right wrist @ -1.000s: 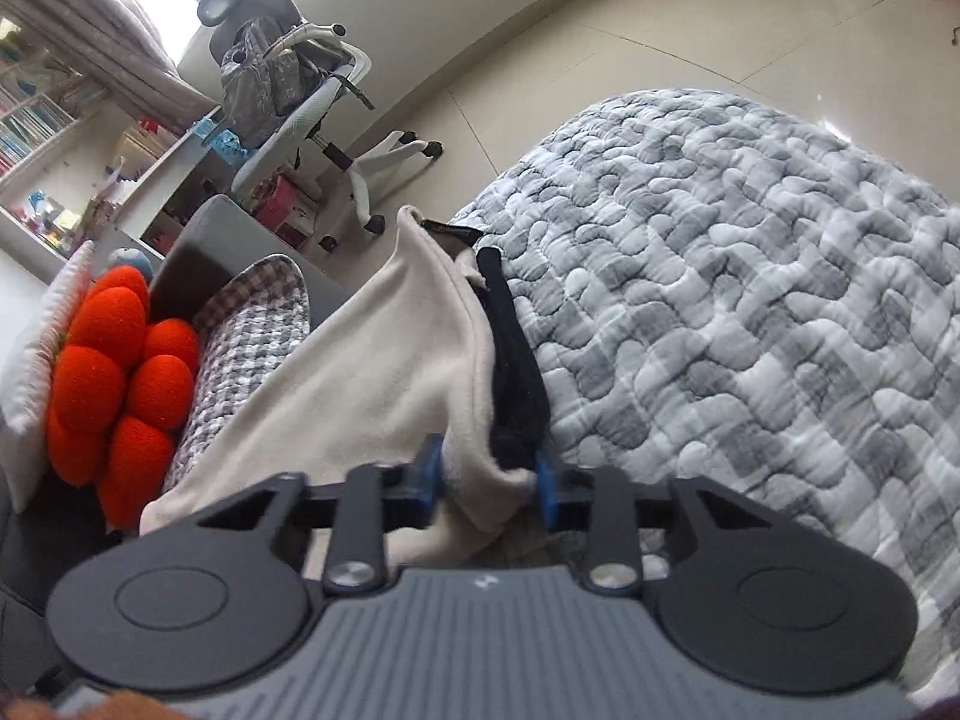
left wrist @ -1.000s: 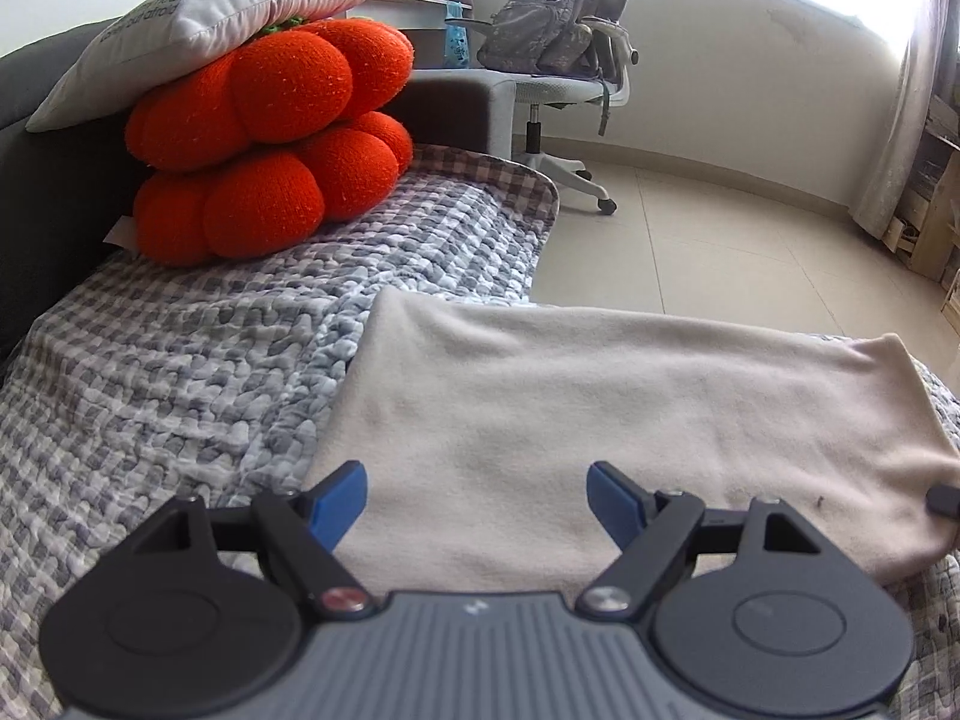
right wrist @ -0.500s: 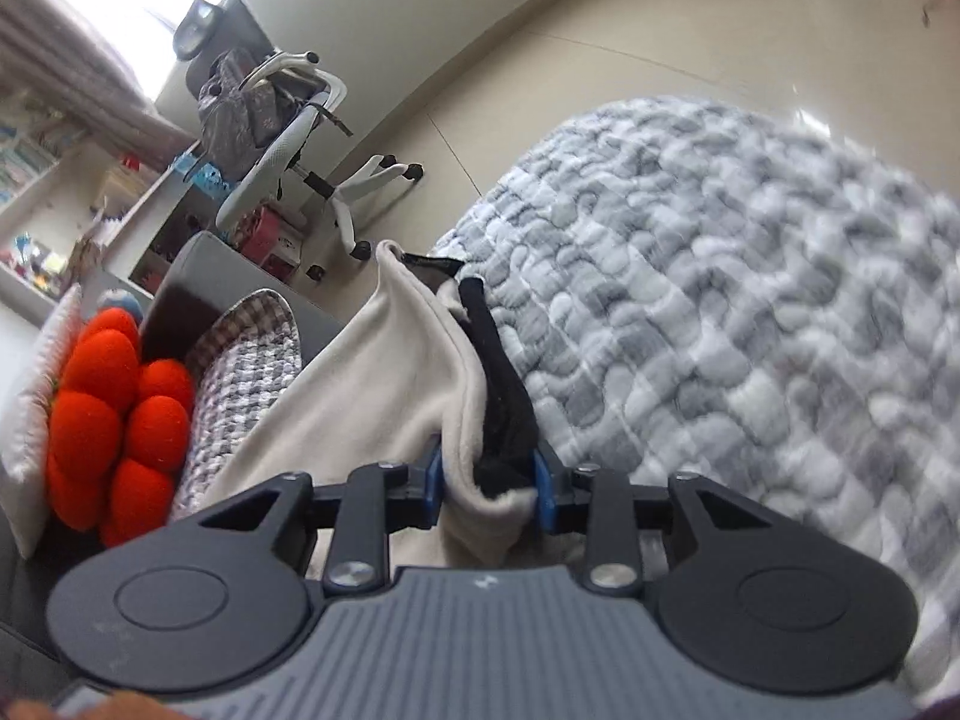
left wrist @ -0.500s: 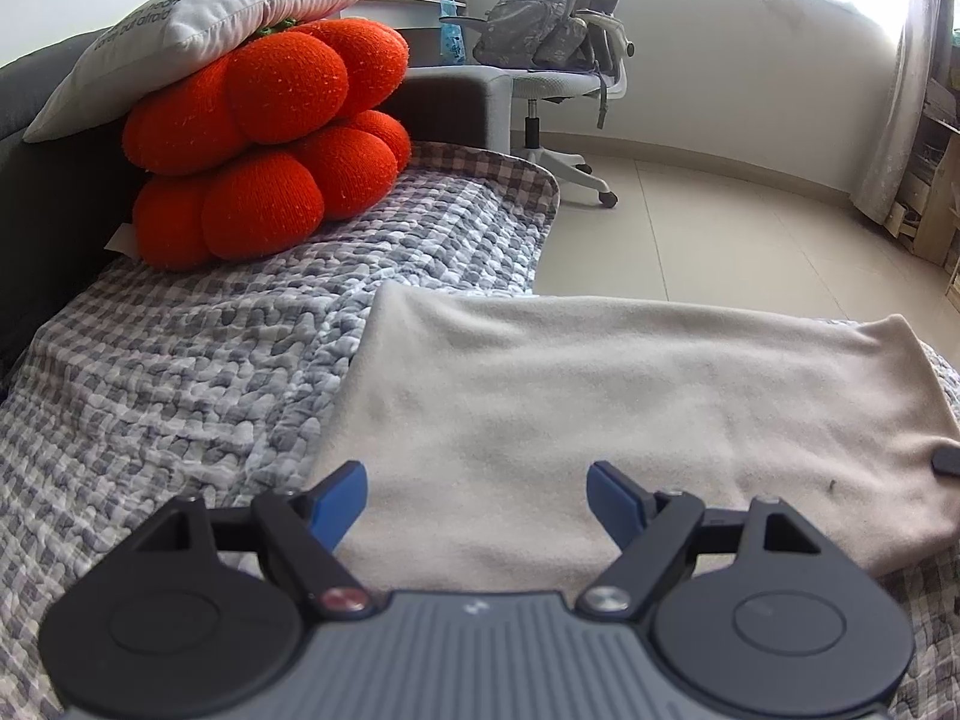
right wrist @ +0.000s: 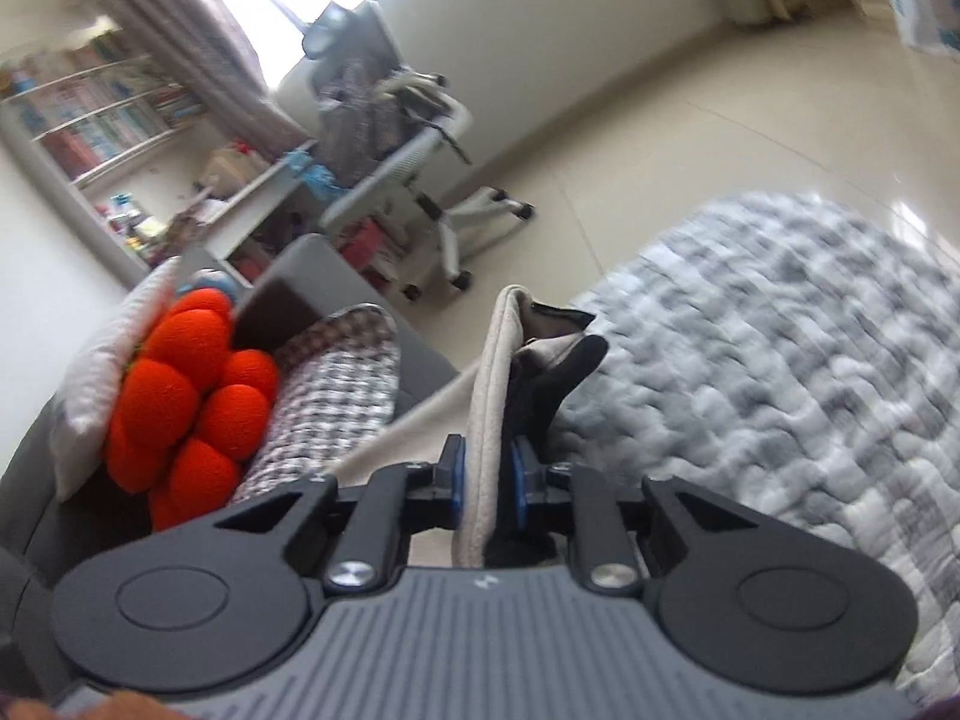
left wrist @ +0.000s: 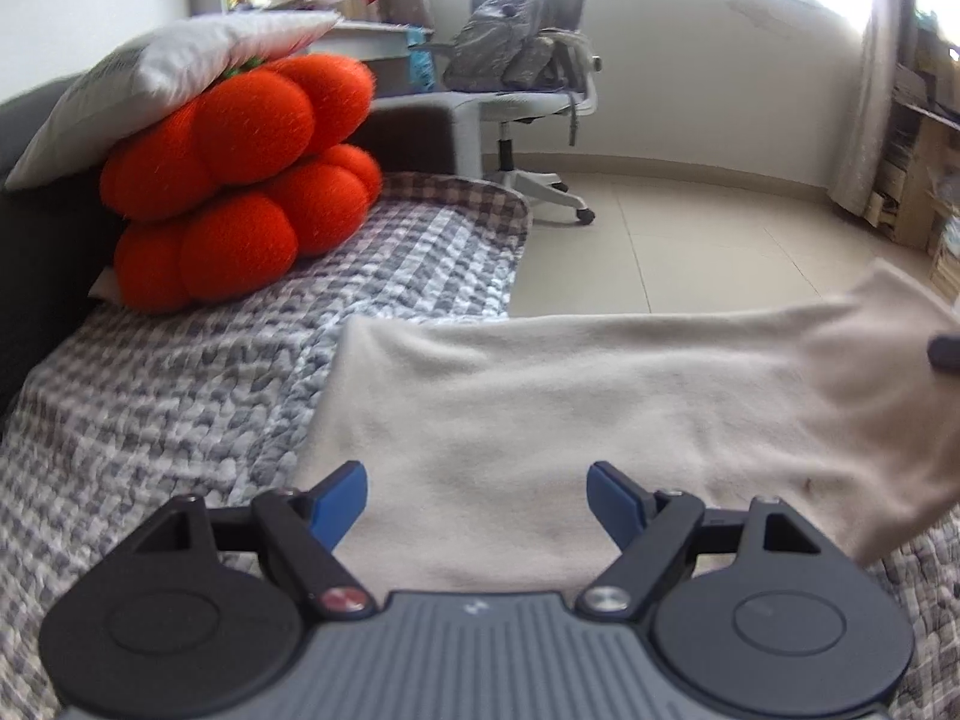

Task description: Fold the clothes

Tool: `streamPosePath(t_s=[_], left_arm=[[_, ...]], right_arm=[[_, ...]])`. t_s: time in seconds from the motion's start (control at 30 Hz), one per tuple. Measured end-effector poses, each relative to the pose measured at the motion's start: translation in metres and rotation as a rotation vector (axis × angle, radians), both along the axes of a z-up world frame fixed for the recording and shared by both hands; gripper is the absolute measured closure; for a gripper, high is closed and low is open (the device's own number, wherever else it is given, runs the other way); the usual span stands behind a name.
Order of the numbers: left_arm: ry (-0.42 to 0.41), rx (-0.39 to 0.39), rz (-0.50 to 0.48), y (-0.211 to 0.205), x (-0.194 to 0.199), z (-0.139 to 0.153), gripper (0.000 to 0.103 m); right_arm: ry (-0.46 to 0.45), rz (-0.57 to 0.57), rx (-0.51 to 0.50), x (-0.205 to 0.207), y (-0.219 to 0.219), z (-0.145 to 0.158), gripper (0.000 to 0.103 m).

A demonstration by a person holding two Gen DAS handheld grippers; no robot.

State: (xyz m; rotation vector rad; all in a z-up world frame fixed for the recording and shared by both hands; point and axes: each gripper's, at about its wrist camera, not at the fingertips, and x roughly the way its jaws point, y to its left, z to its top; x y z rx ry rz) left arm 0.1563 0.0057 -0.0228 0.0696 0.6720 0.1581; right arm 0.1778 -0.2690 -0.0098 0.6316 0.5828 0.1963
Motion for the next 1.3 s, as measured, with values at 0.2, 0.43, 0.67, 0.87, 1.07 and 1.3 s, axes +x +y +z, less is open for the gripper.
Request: streamPosePath(t_s=[0.2, 0.43, 0.67, 0.87, 1.07, 1.3], left_arm=[[0.042, 0.134, -0.094, -0.041, 0.005, -0.022, 0.021], [0.029, 0.247, -0.106, -0.062, 0.004, -0.026, 0.021], [0.040, 0.130, -0.070, -0.035, 0.011, -0.021, 0.021], [0.046, 0.209, -0.088, -0.035, 0.012, -0.032, 0.021], [0.053, 0.034, -0.040, -0.001, 0.017, -0.021, 0.021], [0.047, -0.240, 0.119, 0.076, 0.016, -0.014, 0.018]], right_arm=[[-0.054, 0.023, -0.034, -0.004, 0.011, 0.010, 0.084], [-0.033, 0.006, -0.022, 0.000, 0.005, 0.004, 0.084], [-0.038, 0.018, -0.006, -0.003, 0.004, 0.006, 0.084], [-0.073, 0.051, -0.025, -0.009, 0.017, 0.014, 0.084], [-0.046, 0.025, -0.102, -0.005, 0.026, 0.013, 0.084], [-0.047, -0.008, -0.252, -0.004, 0.054, 0.021, 0.085]])
